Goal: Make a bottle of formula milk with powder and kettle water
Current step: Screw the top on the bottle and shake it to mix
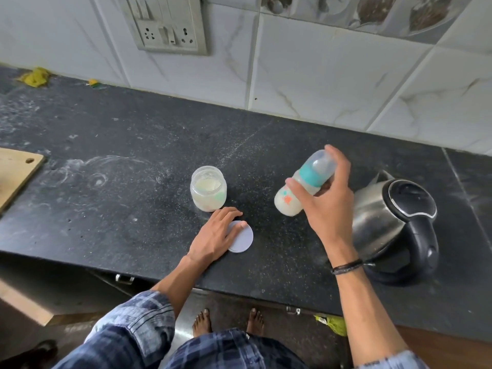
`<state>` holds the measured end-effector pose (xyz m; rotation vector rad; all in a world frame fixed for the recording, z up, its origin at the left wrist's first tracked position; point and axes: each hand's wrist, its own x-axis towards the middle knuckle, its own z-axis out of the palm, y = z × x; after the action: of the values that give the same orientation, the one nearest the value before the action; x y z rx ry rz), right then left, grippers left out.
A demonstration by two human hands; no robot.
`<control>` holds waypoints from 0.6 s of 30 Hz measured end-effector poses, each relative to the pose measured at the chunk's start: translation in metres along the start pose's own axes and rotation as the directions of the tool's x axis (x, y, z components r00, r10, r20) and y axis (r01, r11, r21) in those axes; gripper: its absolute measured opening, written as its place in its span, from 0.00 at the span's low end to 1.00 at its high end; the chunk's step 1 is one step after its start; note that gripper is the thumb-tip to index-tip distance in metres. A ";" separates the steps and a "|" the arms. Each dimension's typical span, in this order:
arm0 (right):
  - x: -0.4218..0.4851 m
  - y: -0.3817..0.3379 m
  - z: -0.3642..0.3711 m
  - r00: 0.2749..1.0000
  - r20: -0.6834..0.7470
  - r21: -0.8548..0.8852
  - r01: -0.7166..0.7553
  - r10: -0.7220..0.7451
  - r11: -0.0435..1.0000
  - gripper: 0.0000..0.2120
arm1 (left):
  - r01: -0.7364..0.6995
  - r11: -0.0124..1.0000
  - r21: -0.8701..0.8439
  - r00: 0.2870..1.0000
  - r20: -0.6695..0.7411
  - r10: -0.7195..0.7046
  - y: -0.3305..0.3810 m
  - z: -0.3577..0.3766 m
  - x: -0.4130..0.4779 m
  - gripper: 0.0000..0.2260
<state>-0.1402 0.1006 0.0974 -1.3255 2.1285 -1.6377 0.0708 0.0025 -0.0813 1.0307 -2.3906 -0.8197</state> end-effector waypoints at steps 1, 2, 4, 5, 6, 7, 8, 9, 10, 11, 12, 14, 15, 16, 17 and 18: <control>0.000 -0.001 -0.002 0.997 -0.066 0.056 0.035 -0.032 0.998 0.39 | -0.003 1.000 -0.002 1.000 0.000 0.003 0.000 0.000 0.000 0.19; 0.000 -0.002 -0.003 0.985 -0.161 0.148 0.086 -0.062 0.985 0.40 | -0.005 1.000 0.005 1.000 -0.004 0.005 0.001 0.000 0.000 0.19; 0.001 -0.006 -0.003 0.955 -0.282 0.240 0.166 -0.094 0.956 0.42 | 0.000 1.000 0.011 1.000 -0.003 0.000 0.000 -0.001 0.001 0.19; 0.003 -0.005 -0.003 0.954 -0.280 0.211 0.169 -0.106 0.963 0.42 | 0.002 1.000 0.010 1.000 -0.004 -0.002 0.000 -0.001 0.001 0.19; 0.006 -0.001 -0.002 0.969 -0.220 0.143 0.144 -0.110 0.979 0.42 | 0.005 1.000 0.008 1.000 -0.007 -0.005 0.000 0.000 0.000 0.19; 0.009 0.000 -0.002 0.992 -0.104 0.059 0.085 -0.078 0.995 0.41 | 0.011 1.000 0.006 1.000 -0.007 -0.011 0.000 0.001 0.000 0.19; 0.009 0.001 -0.003 1.000 0.009 -0.019 0.025 -0.025 1.000 0.40 | 0.016 1.000 0.000 1.000 -0.006 -0.016 0.001 0.000 0.000 0.19; 0.008 0.002 -0.004 0.999 0.052 -0.046 -0.004 0.007 0.999 0.39 | 0.017 1.000 -0.008 1.000 -0.003 -0.017 0.001 0.000 0.000 0.19; 0.006 0.003 -0.005 1.000 0.015 -0.003 0.011 -0.011 1.000 0.39 | 0.014 1.000 -0.013 1.000 0.001 -0.014 0.001 0.000 0.000 0.19; 0.004 0.000 -0.006 0.996 -0.073 0.098 0.048 -0.041 0.994 0.38 | 0.012 1.000 -0.008 1.000 0.000 -0.012 0.002 0.000 0.000 0.19; 0.003 -0.003 -0.004 0.985 -0.164 0.197 0.083 -0.051 0.977 0.39 | 0.014 1.000 -0.001 1.000 -0.001 -0.014 0.003 -0.001 0.001 0.19; 0.002 -0.004 -0.001 0.968 -0.242 0.242 0.133 -0.073 0.961 0.41 | 0.020 1.000 0.001 1.000 -0.002 -0.020 0.002 -0.001 0.001 0.19; 0.004 -0.001 0.001 0.975 -0.207 0.193 0.116 -0.075 0.974 0.41 | 0.020 1.000 -0.001 1.000 -0.004 -0.020 0.002 -0.001 0.000 0.19; 0.005 0.000 0.003 0.991 -0.121 0.118 0.064 -0.050 0.991 0.41 | 0.019 1.000 0.000 1.000 -0.003 -0.019 0.002 -0.001 -0.001 0.19; 0.005 0.000 0.003 1.000 -0.018 0.037 0.006 -0.005 0.999 0.40 | 0.018 1.000 -0.002 1.000 -0.002 -0.018 0.003 -0.001 -0.001 0.20; 0.004 0.002 0.002 0.999 0.032 -0.002 -0.022 0.022 1.000 0.40 | 0.016 1.000 -0.007 1.000 0.000 -0.016 0.003 -0.002 -0.001 0.21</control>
<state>-0.1422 0.0965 0.0961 -1.3146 2.1195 -1.5961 0.0710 0.0039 -0.0779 1.0487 -2.3806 -0.8332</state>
